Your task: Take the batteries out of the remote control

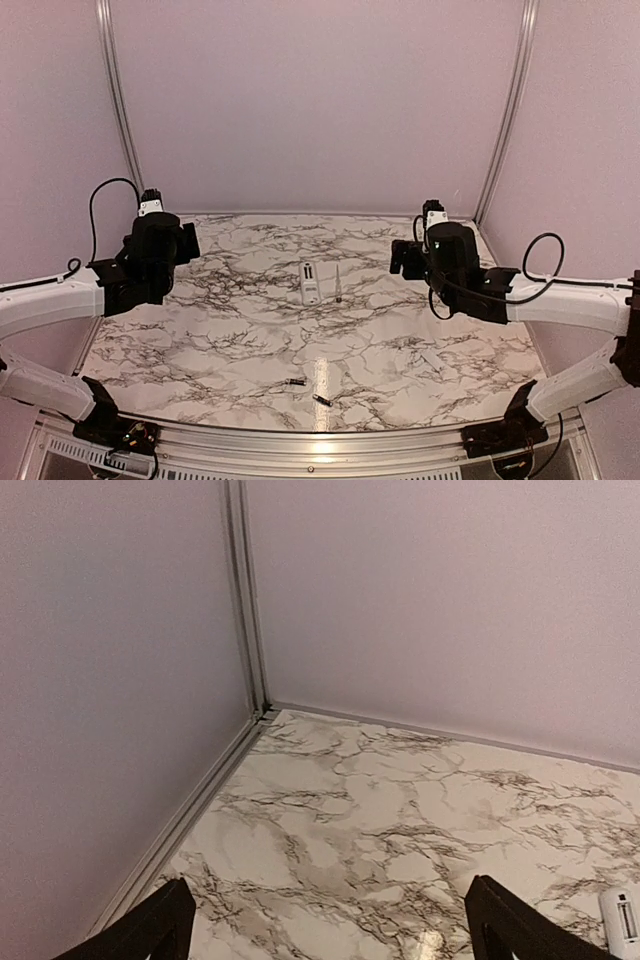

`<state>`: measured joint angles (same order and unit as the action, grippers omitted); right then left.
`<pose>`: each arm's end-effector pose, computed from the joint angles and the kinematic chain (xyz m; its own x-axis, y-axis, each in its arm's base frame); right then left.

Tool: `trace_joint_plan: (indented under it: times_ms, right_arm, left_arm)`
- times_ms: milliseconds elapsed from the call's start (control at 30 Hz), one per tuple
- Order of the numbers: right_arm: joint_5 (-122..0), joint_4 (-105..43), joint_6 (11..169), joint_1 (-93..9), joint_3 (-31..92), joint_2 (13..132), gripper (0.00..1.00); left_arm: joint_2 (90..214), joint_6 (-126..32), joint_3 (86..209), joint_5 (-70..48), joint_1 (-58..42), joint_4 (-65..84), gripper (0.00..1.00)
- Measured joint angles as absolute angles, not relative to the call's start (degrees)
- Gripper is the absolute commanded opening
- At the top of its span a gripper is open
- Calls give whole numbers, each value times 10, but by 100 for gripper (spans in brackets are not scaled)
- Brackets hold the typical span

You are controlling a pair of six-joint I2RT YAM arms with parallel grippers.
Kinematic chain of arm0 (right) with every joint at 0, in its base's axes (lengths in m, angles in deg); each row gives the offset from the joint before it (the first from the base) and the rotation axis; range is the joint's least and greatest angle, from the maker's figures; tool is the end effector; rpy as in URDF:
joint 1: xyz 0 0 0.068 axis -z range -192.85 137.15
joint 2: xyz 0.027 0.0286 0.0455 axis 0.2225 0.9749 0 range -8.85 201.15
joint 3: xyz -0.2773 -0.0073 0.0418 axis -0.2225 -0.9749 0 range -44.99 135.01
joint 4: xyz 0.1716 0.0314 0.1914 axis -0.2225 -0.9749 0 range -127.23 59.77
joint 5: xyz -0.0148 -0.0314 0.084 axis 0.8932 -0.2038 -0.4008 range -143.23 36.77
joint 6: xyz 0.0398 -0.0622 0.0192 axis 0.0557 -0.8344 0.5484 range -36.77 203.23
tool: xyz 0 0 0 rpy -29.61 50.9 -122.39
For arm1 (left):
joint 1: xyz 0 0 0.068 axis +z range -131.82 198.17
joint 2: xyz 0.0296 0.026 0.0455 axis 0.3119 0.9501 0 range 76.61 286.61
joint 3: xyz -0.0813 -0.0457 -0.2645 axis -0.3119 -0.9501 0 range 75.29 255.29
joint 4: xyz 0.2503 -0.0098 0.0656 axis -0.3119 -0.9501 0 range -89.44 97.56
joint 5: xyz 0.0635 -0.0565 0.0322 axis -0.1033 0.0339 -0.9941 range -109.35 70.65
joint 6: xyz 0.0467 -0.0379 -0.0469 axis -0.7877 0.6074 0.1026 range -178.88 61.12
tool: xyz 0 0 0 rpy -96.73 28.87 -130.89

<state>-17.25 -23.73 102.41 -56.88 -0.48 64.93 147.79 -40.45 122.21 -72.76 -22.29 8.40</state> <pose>0.2430 0.1819 0.2596 -0.3197 0.0608 -0.9456 -0.0719 0.9935 0.0882 0.2476 -0.1430 0.2813 -0.2319 -0.0499 -0.9714 -0.2604 0.9654 0.0126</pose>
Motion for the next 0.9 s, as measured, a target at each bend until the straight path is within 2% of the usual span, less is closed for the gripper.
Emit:
trace_joint_plan:
  times_ms: [200,367,500,633,767,900]
  right_arm:
    - [-123,-233,1002,-507,-17,625,98]
    - [-83,-221,980,-457,-43,608,98]
    - [-56,-183,939,-423,-86,608,98]
    - [-34,-126,913,-377,-143,609,98]
    - [-39,2,863,-335,-215,632,99]
    - [-103,136,830,-300,-283,668,98]
  left_arm:
    - [1383,-527,1026,-803,-157,290,99]
    - [1380,-595,957,-814,-97,411,99]
    - [1388,-623,898,-778,-47,537,99]
    - [1415,-625,860,-714,-2,601,99]
    - [1471,-619,860,-661,33,660,99]
    - [1538,-612,861,-615,57,723,99]
